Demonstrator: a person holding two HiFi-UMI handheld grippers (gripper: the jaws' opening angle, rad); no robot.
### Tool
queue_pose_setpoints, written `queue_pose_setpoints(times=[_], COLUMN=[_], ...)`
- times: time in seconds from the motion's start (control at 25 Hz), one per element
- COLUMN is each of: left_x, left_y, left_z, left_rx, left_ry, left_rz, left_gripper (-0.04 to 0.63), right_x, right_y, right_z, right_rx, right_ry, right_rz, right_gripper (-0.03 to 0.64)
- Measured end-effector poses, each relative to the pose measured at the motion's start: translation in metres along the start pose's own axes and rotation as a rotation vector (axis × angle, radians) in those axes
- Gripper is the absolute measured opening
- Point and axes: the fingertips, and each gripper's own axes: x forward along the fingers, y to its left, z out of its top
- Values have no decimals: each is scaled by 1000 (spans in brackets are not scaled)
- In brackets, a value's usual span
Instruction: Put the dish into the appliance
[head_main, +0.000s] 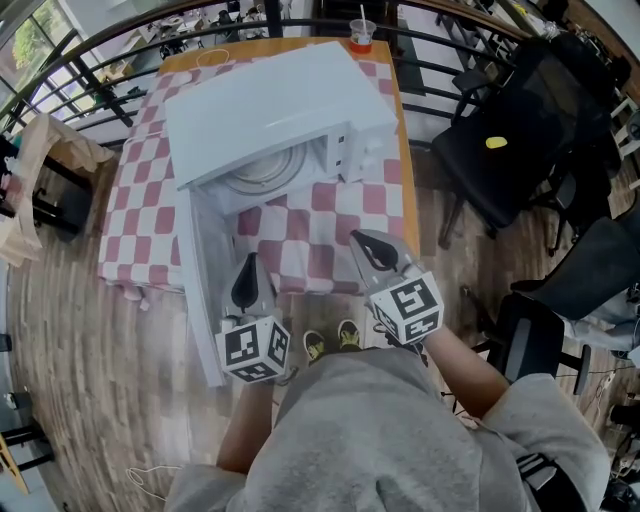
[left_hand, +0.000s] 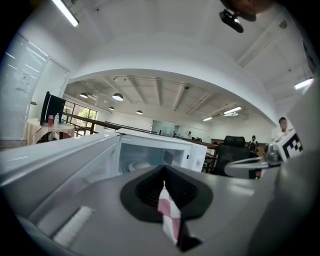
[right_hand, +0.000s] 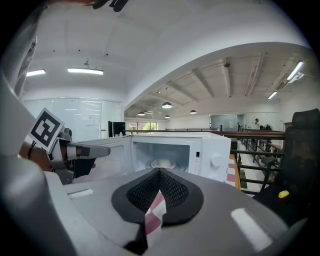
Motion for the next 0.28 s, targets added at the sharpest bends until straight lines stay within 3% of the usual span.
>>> queue_pose_setpoints(times=[0.28], left_x=[-2], left_y=[-3], left_z=[5], left_rx=[6], left_ry=[-4], left_rz=[-12], left_gripper=[11], right_x=[-3], right_y=[7], right_z=[4], right_rx=[-5], right_ry=[-3], right_rz=[8], right_gripper=[0])
